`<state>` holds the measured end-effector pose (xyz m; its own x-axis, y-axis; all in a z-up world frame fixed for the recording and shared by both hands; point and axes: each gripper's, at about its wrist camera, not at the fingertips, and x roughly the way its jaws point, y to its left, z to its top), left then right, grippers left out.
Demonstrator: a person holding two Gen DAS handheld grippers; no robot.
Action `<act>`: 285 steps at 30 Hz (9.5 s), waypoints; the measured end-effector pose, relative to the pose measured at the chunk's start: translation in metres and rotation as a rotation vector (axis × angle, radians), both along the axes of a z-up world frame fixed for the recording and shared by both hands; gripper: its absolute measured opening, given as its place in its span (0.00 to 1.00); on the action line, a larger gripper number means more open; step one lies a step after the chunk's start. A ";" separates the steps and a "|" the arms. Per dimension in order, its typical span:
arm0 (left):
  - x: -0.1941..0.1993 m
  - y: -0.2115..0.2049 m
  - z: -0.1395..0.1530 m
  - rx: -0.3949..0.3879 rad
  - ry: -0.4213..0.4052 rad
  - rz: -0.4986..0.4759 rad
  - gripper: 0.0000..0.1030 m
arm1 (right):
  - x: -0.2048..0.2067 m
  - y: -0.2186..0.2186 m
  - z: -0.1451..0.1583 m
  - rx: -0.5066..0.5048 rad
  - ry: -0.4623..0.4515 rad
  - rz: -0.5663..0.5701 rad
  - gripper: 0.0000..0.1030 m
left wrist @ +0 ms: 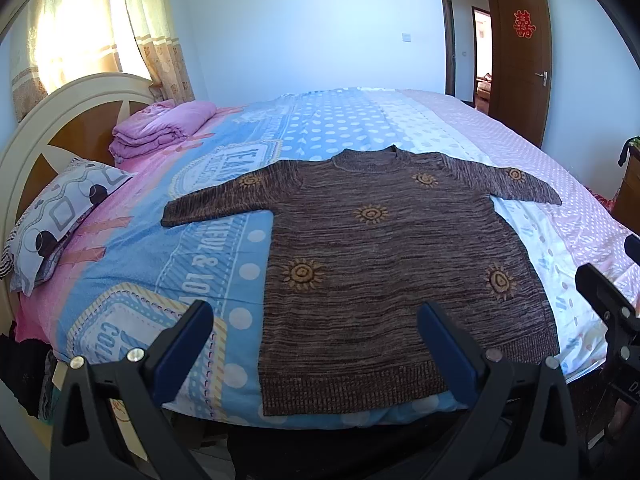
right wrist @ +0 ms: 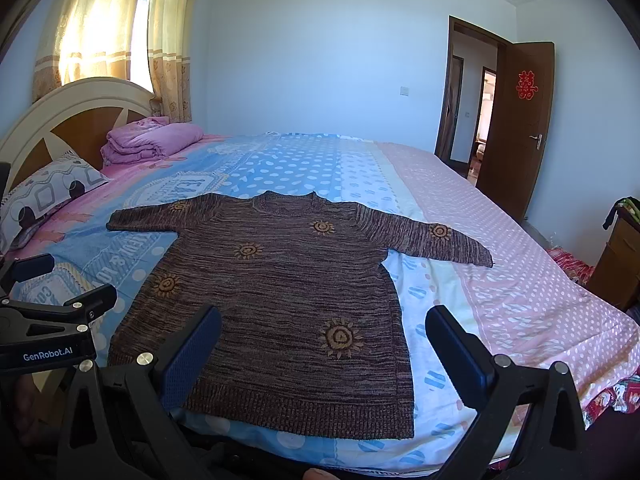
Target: Fold small clothes
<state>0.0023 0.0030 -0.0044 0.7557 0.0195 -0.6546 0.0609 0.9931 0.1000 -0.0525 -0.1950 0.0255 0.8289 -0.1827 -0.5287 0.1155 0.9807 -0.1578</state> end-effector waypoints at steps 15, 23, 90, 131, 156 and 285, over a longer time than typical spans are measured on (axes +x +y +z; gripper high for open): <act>0.000 -0.001 -0.001 -0.001 0.000 0.001 1.00 | 0.000 0.000 0.000 0.001 0.006 0.004 0.99; -0.001 0.000 -0.001 -0.005 0.000 0.004 1.00 | 0.001 -0.001 0.000 0.005 0.014 0.007 0.99; 0.154 0.015 -0.054 0.098 -0.012 0.142 1.00 | 0.117 -0.199 -0.061 0.253 0.134 -0.210 0.92; 0.257 0.002 -0.117 0.144 0.104 0.246 1.00 | 0.255 -0.372 -0.053 0.380 0.144 -0.422 0.08; 0.258 0.016 -0.126 -0.001 0.156 0.209 1.00 | 0.342 -0.044 -0.078 0.268 0.226 0.236 0.57; 0.235 0.042 -0.107 -0.270 0.087 0.063 0.77 | 0.344 -0.049 -0.124 0.158 0.319 0.240 0.75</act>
<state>0.2369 0.0445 -0.1117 0.6994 -0.1192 -0.7048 -0.0045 0.9853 -0.1710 0.2918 -0.2438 -0.0982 0.6284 0.0991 -0.7715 -0.1494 0.9888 0.0053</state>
